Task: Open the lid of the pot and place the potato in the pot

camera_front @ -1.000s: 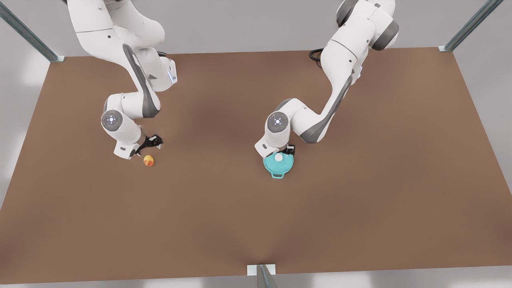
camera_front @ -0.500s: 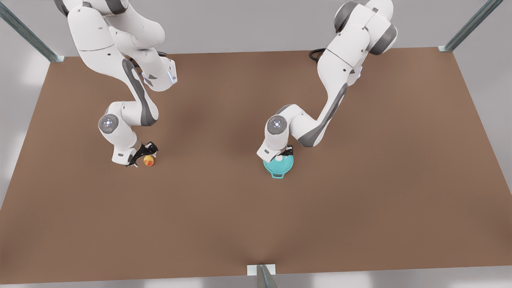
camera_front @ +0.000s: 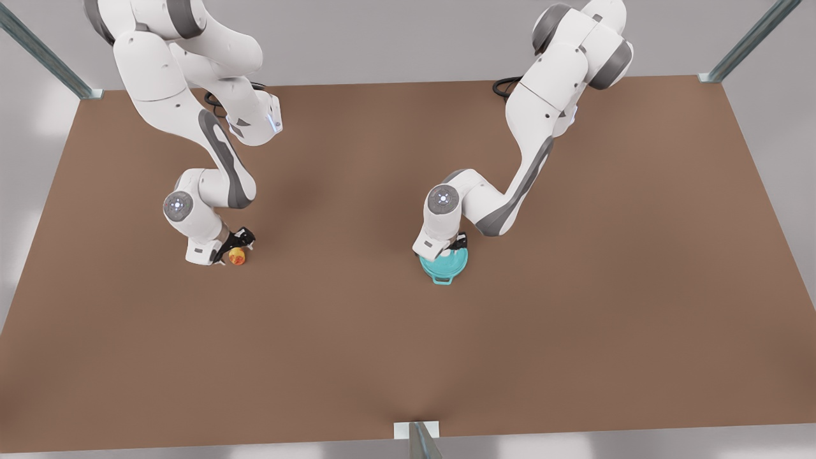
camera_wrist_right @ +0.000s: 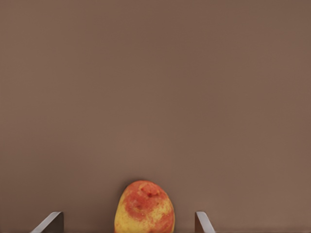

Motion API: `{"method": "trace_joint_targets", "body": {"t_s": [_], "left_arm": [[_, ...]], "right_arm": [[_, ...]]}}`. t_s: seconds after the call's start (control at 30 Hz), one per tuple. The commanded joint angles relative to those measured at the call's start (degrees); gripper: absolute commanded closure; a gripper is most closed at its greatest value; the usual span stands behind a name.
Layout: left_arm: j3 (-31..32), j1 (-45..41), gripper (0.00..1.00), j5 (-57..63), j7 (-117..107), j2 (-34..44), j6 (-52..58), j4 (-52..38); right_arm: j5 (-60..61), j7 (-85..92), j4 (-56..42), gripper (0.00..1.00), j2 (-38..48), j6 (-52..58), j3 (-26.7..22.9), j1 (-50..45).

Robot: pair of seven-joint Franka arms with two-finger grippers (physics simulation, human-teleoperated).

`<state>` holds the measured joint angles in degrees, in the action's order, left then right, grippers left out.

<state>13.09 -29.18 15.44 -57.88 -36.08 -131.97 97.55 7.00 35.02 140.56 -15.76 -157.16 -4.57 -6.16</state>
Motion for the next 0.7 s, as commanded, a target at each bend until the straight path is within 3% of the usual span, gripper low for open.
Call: {"method": "trace_joint_targets", "body": {"t_s": [0.0,0.1,0.2,0.4,0.53,0.67], "left_arm": [[0.0,0.0,0.12,0.2,-5.3,0.0,-0.3,0.1],[-0.1,0.1,0.49,0.2,-5.1,0.0,-0.2,0.2],[-0.2,0.2,0.77,0.2,-4.3,0.6,1.4,0.2],[-0.3,4.1,0.77,-0.3,3.6,2.0,10.2,-5.7],[-0.3,19.7,0.76,-0.5,33.3,-1.4,9.4,-9.6],[-0.4,30.5,0.76,-0.2,58.5,-10.9,0.2,-14.3]], "right_arm": [[1.4,3.4,0.0,0.00,-0.2,0.0,0.0,0.1],[1.4,5.6,0.5,0.00,-0.7,0.2,-0.1,0.3],[1.4,5.7,0.7,0.00,-1.0,0.2,-0.1,0.3],[1.4,5.8,0.9,0.09,-1.9,0.1,-0.2,0.3],[1.4,6.2,0.9,0.18,-1.8,0.1,-0.3,0.3],[1.4,6.2,0.7,0.20,-2.0,0.1,-0.3,0.3]]}}
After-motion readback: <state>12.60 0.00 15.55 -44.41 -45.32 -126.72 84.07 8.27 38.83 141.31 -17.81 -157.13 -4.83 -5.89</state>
